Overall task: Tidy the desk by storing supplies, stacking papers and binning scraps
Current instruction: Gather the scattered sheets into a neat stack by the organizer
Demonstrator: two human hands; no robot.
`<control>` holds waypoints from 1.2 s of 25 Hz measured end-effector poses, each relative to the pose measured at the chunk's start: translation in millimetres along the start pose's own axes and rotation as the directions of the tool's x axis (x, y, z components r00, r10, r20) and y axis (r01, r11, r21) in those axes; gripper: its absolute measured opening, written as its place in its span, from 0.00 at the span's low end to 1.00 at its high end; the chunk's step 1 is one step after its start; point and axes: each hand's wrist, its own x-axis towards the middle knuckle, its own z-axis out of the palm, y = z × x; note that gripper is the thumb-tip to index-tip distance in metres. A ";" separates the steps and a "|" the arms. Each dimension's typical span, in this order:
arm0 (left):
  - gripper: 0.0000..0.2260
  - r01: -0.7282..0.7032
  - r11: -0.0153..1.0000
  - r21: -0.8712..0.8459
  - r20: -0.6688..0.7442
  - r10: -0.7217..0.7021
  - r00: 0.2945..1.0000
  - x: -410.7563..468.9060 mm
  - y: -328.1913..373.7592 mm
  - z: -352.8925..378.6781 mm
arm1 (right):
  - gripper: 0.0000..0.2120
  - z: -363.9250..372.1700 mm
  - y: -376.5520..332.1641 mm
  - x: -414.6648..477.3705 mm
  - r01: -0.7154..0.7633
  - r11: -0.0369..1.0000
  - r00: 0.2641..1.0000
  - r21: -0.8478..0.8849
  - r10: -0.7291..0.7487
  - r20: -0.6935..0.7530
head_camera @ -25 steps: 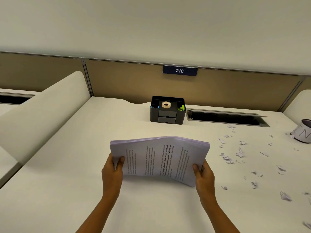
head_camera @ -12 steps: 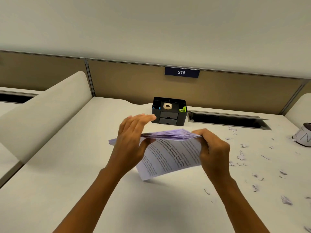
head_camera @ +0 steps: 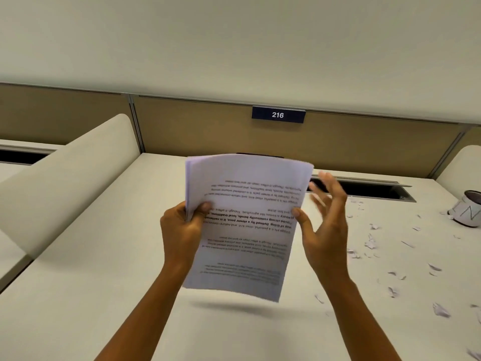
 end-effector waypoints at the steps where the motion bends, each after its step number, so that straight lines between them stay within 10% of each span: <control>1: 0.09 0.043 0.997 -0.066 -0.003 -0.043 0.999 -0.6 0.0 0.1 | 0.26 5.0 3.7 -7.6 -0.123 0.981 0.991 0.148 0.115 0.063; 6: 0.09 0.072 0.988 -0.138 0.041 -0.067 0.997 -8.6 -4.1 7.0 | 0.03 28.6 22.0 -30.7 -0.313 0.904 0.950 0.291 0.301 0.086; 23: 0.11 0.163 0.985 -0.052 0.079 -0.158 0.984 -42.6 -53.7 6.7 | 0.09 43.7 54.3 -70.7 -0.524 0.809 0.852 0.267 0.502 0.152; 30: 0.31 0.066 0.996 -0.066 0.033 -0.064 0.997 -22.7 -42.1 -3.9 | 0.07 35.6 43.7 -52.7 -0.305 0.944 0.951 0.124 0.310 -0.023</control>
